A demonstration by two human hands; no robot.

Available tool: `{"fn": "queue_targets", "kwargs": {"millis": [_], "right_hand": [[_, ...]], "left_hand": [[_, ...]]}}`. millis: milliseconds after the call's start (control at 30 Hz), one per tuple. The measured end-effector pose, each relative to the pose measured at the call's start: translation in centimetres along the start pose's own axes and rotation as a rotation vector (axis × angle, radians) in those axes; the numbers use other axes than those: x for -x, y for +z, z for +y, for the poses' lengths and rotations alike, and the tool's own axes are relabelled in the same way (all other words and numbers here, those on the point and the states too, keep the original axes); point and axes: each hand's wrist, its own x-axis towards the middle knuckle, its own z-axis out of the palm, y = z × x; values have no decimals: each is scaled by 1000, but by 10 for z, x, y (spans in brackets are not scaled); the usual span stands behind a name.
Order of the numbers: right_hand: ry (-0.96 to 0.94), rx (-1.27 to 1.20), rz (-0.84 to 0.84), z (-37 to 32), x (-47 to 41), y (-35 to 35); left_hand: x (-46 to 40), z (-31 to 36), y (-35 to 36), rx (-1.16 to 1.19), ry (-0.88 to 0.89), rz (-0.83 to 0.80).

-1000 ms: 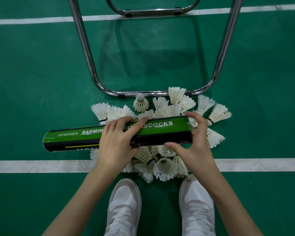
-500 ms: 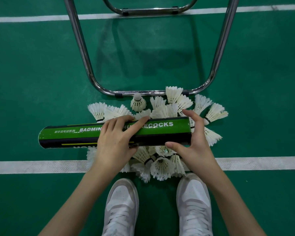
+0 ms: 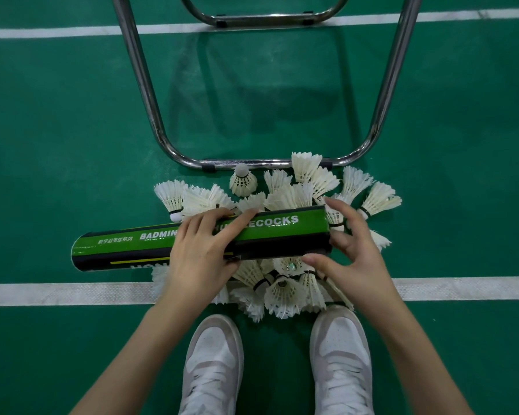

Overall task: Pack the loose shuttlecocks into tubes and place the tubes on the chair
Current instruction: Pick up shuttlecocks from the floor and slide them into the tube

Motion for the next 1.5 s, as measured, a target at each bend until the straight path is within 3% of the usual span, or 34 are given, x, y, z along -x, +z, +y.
{"fn": "queue_targets", "kwargs": {"millis": [233,333,500,1000,1200,1500], "right_hand": [[-13,1,437,50,-5,-41],[48,67,523,73,-4,-51],[129,214,481,93,-3,-53],[242,120,346,101,-17,-38],[169,76,385,84,-10,-40],[-4,-37,246,29,1,-27]], "left_hand": [[1,-8,1,-12,-50,-6],[2,-8,1,-6,-51,-4],[3,-6,2,-2,-53,-13],[6,-8,7,1,-58,-39],[7,-11,9,-21,-56,-38],[6,-10,8,-78,-21,-5]]}}
